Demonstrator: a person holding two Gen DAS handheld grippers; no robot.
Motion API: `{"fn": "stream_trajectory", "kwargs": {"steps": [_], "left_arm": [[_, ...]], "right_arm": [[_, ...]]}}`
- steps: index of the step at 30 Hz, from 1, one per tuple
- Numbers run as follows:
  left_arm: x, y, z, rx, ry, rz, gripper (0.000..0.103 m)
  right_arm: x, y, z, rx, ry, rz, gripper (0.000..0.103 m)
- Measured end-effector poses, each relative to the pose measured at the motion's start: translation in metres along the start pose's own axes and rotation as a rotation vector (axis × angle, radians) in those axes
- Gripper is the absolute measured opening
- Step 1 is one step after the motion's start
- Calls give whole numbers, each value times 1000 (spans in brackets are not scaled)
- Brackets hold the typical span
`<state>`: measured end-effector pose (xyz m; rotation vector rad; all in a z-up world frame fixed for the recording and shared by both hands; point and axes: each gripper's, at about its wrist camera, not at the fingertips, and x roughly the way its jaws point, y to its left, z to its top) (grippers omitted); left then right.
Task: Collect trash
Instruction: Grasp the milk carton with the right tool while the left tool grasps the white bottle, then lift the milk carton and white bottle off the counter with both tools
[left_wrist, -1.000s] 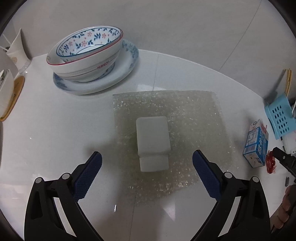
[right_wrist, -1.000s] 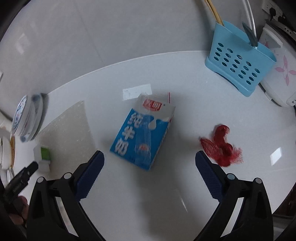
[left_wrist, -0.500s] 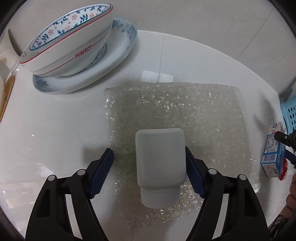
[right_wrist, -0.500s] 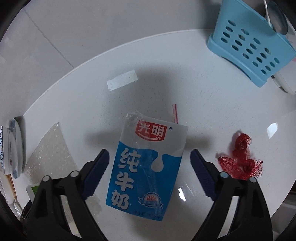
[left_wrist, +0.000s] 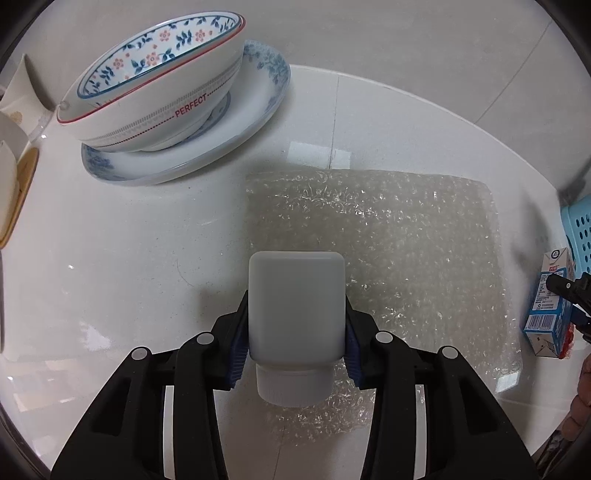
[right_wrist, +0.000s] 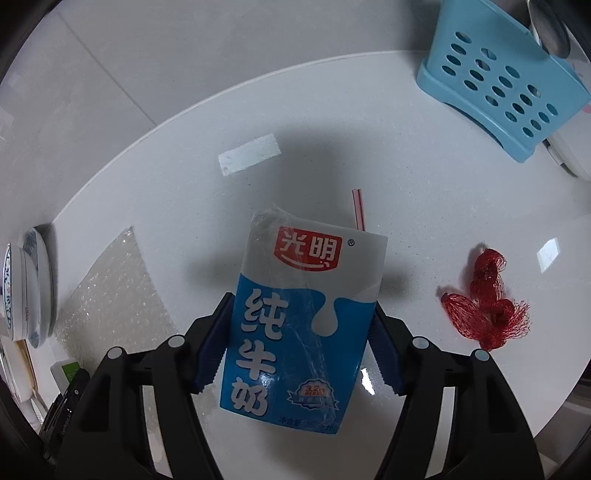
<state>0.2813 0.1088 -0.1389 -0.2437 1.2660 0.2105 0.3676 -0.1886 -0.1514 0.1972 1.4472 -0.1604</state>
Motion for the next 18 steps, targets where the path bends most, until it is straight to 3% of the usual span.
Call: {"fn": "stream_trajectory", "kwargs": {"steps": [18], "left_arm": [[-45, 13, -24, 23, -70, -22, 41]], "right_arm": [[-54, 12, -34, -76, -88, 8, 65]]}}
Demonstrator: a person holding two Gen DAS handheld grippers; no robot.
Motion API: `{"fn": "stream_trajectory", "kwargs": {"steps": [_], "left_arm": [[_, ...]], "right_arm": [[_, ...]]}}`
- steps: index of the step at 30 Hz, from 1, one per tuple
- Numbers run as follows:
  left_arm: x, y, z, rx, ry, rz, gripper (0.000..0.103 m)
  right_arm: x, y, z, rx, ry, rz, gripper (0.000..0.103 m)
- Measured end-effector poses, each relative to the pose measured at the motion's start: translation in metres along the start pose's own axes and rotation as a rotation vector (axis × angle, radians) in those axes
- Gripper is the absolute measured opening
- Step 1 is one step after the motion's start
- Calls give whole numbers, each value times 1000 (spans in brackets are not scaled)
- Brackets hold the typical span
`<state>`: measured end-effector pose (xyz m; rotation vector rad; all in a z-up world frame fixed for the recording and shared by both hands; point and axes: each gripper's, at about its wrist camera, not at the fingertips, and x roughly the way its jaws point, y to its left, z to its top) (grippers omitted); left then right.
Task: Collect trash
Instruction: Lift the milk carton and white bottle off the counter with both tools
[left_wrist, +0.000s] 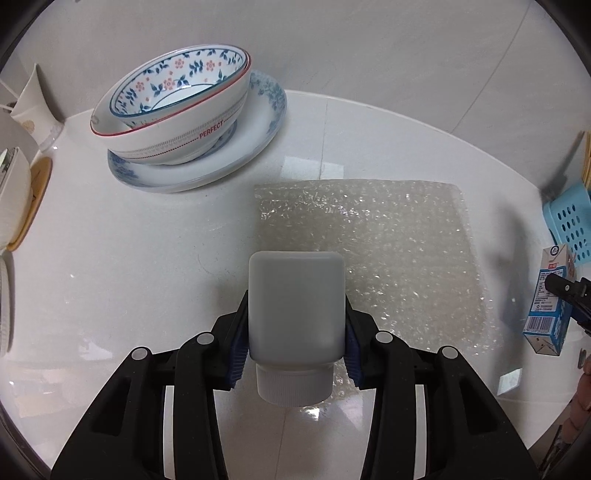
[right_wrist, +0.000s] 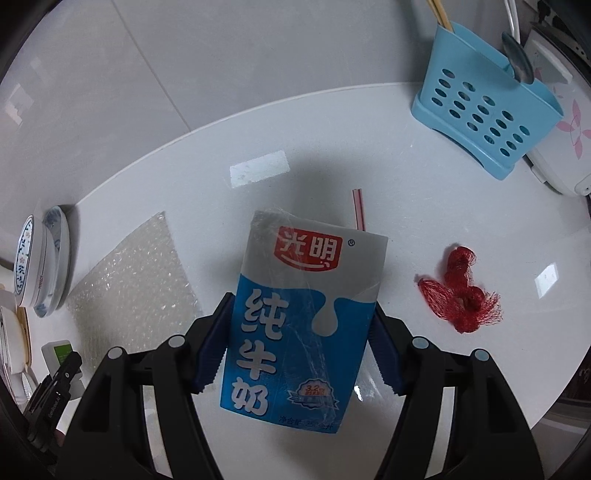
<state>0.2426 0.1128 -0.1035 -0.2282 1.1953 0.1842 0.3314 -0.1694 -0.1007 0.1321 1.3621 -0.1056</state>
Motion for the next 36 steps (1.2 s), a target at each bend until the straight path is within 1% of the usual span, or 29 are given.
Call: {"fn": "stream_trajectory", "kwargs": {"steps": [7, 11, 19, 27, 36], "left_arm": [[-17, -13, -14, 21, -27, -15, 41], [-21, -20, -17, 36, -32, -24, 41], [-36, -35, -32, 68, -45, -45, 41], [-53, -47, -47, 90, -49, -61, 41], [-70, -64, -72, 110, -40, -74, 41]], "right_arm": [[-17, -11, -15, -32, -39, 0, 65], [-27, -15, -25, -51, -57, 16, 65], [-49, -19, -48, -87, -103, 20, 65], [-74, -21, -70, -125, -142, 41, 65], [-94, -27, -96, -147, -159, 68, 65]]}}
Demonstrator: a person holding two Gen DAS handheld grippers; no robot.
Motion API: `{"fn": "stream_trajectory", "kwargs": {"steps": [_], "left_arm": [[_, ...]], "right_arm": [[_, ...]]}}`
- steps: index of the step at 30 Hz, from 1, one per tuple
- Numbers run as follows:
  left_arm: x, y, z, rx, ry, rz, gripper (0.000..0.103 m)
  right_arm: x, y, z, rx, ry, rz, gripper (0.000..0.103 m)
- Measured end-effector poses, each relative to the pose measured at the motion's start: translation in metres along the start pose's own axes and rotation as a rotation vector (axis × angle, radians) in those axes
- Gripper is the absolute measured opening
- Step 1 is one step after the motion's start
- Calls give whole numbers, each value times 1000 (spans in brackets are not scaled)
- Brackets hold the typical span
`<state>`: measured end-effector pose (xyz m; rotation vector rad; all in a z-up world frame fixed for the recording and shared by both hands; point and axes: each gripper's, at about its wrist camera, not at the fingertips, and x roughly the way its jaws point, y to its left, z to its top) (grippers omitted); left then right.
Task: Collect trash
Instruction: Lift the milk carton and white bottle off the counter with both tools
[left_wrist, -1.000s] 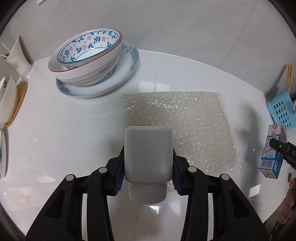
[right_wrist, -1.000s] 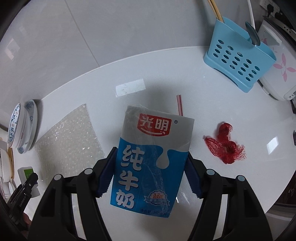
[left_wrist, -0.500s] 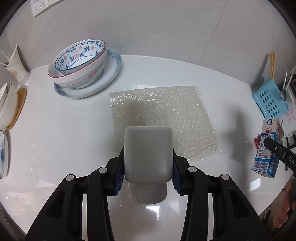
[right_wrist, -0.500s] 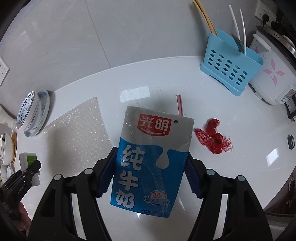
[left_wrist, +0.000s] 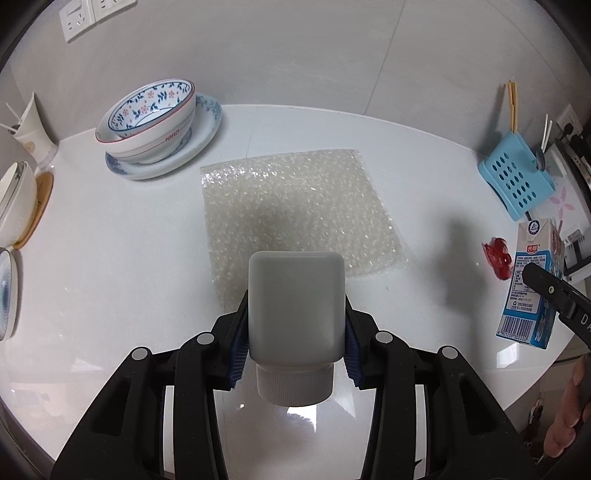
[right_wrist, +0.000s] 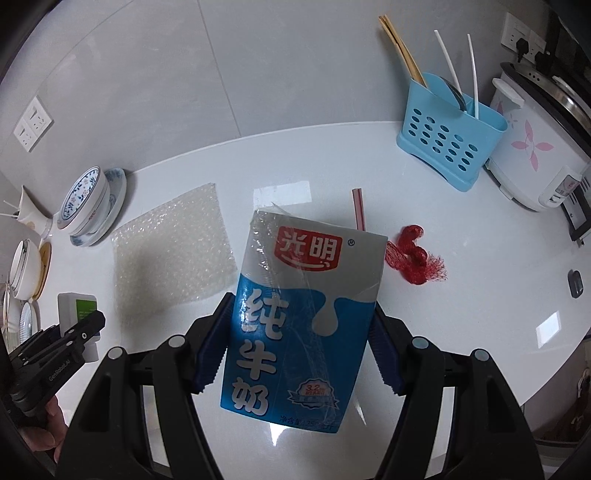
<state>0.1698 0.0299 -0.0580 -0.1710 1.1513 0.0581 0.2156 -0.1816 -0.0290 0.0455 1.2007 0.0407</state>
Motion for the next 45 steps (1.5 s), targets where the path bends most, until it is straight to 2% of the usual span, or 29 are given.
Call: {"fn": "stream_trajectory", "kwargs": {"steps": [15, 45], "left_arm": [[-27, -33, -42, 31, -6, -34, 41], [-74, -66, -143, 41, -8, -72, 41]], "right_arm": [[-33, -22, -41, -31, -20, 28, 65], [-86, -51, -135, -69, -39, 74, 65]]}}
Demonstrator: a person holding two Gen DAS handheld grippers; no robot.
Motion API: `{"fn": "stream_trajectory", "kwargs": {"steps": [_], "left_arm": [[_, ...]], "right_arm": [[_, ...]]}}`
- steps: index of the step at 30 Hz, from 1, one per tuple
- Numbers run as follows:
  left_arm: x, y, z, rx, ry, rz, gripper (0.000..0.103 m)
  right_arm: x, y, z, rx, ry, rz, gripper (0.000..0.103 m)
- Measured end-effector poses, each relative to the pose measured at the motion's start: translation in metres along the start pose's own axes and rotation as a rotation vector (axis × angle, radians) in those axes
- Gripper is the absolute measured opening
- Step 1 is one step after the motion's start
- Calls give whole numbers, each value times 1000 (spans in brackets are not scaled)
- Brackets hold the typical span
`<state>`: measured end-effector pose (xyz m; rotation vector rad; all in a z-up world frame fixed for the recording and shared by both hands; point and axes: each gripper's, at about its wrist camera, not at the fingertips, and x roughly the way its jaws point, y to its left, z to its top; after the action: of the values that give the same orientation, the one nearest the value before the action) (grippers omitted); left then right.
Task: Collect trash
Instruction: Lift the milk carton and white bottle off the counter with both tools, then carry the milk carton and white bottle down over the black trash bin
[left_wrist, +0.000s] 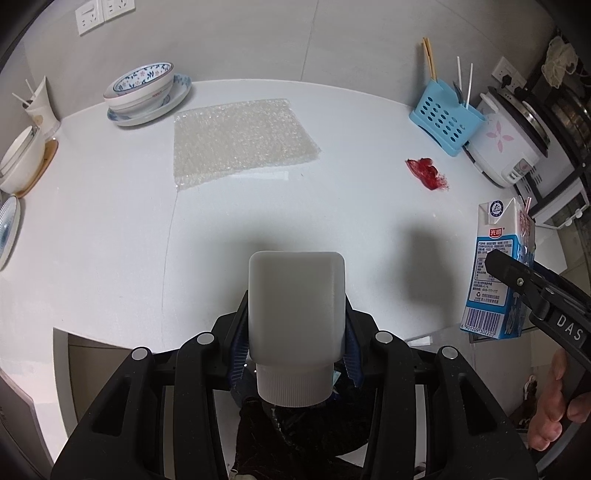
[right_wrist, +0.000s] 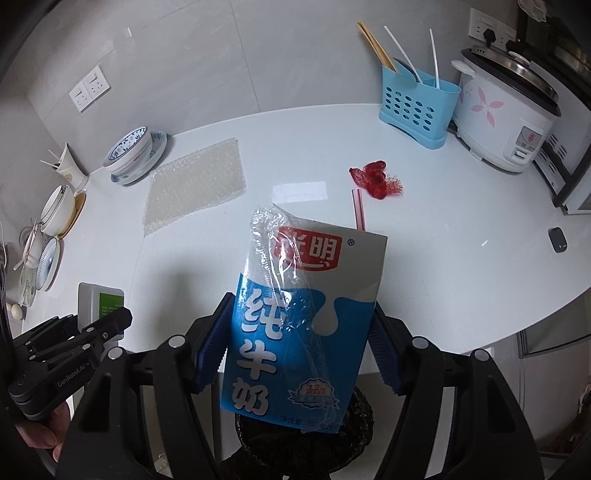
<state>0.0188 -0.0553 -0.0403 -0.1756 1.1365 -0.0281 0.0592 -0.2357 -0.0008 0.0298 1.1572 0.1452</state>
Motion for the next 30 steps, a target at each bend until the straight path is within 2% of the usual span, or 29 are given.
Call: {"fn": "stream_trajectory", "kwargs": {"steps": [20, 30], "left_arm": [[-21, -30, -82, 45, 26, -48, 41], [-5, -39, -128, 64, 79, -64, 41]], "right_arm": [[-27, -24, -81, -20, 37, 23, 65], [-26, -45, -140, -43, 84, 24, 65]]}}
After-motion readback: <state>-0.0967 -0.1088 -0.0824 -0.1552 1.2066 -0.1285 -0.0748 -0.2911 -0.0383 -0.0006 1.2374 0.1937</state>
